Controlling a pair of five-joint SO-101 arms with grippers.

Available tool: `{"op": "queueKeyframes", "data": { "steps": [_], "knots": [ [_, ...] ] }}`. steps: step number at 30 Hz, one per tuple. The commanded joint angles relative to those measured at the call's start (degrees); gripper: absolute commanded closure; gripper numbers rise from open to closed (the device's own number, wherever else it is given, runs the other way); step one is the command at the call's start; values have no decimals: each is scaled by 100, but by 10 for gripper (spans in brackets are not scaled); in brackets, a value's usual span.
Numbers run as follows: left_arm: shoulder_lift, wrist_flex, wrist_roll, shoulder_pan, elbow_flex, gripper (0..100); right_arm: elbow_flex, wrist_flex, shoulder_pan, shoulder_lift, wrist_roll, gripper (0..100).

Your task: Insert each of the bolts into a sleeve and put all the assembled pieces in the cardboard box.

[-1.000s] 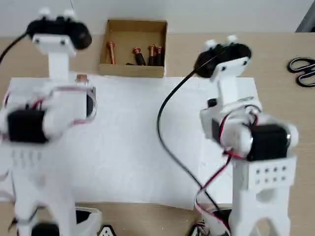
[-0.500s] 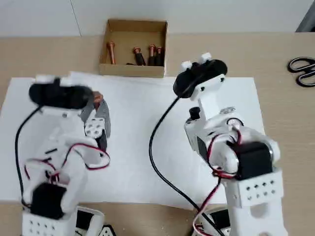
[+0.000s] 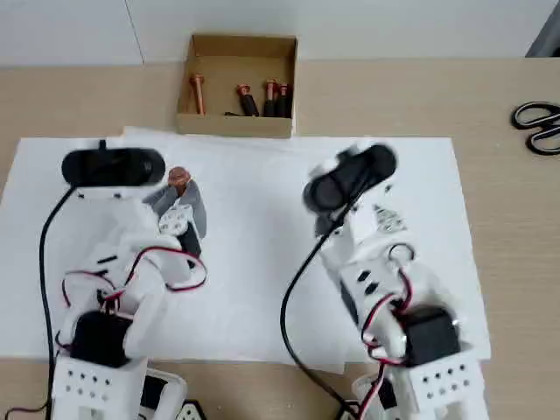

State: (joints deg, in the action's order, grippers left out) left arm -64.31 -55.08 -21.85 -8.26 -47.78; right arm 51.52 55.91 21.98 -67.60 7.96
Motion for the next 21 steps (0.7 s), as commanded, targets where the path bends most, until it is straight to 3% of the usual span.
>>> {"op": "queueKeyframes", "data": {
  "steps": [1, 8, 14, 21],
  "knots": [
    [615, 176, -273, -35, 760, 994, 958, -848, 382, -716, 9, 994],
    [1547, 167, -290, -589, 1684, 994, 2426, -1763, 611, -1640, -44, 995],
    [1758, 176, -651, -923, 1851, 994, 3165, -1763, 989, -2316, -862, 995],
    [1749, 536, -695, -1301, 1613, 994, 3719, -1754, 1367, -2985, -985, 995]
  ]
}}
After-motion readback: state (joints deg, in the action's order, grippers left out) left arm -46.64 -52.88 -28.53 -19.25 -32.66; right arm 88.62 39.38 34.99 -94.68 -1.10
